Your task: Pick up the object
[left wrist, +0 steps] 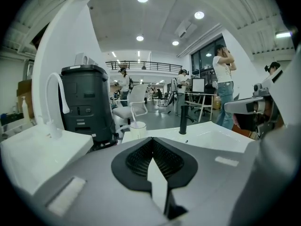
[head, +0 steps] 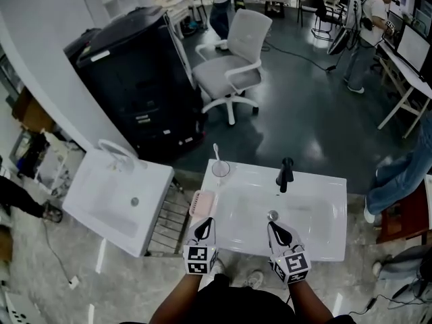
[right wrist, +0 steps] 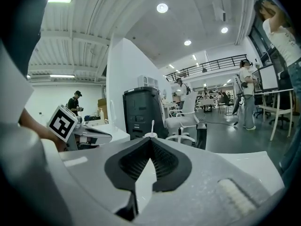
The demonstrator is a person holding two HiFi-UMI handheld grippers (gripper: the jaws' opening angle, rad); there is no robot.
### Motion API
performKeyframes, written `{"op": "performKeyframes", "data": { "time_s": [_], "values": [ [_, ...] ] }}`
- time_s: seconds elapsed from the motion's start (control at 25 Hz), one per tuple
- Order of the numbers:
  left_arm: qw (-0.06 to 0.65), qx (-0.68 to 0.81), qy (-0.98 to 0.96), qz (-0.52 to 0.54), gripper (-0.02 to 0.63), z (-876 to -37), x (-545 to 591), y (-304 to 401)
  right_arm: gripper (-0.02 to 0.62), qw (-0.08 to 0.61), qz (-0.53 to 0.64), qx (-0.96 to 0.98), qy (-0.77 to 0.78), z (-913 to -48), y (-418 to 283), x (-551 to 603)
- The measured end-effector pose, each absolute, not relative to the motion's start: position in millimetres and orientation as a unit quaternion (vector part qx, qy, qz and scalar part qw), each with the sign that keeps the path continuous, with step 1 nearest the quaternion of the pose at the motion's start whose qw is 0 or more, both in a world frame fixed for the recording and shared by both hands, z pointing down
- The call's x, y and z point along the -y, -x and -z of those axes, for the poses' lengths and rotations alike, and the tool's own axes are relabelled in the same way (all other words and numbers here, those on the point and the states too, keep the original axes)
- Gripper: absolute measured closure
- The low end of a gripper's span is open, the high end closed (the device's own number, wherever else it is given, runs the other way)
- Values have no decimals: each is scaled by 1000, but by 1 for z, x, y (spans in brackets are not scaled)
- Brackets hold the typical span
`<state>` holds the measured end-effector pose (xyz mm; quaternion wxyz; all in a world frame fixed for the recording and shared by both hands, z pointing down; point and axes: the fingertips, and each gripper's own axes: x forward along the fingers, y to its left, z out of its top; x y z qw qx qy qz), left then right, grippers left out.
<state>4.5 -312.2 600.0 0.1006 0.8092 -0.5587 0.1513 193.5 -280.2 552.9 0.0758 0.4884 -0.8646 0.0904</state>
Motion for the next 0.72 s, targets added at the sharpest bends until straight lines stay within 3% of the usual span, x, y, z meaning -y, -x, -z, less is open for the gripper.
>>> {"op": "performKeyframes", "data": {
  "time_s": [0.36, 0.6, 0.72],
  "values": [
    [135, 582, -778, -194, 536, -628, 320, 37, 592, 103, -96, 867, -478, -568, -162, 288],
    [152, 588, -765, -214, 389, -647, 324, 50, 592, 119, -107, 867, -472, -581, -153, 290],
    [158, 592, -758, -223, 278, -655, 329, 55, 592, 124, -110, 868, -468, -585, -147, 291]
  ]
}}
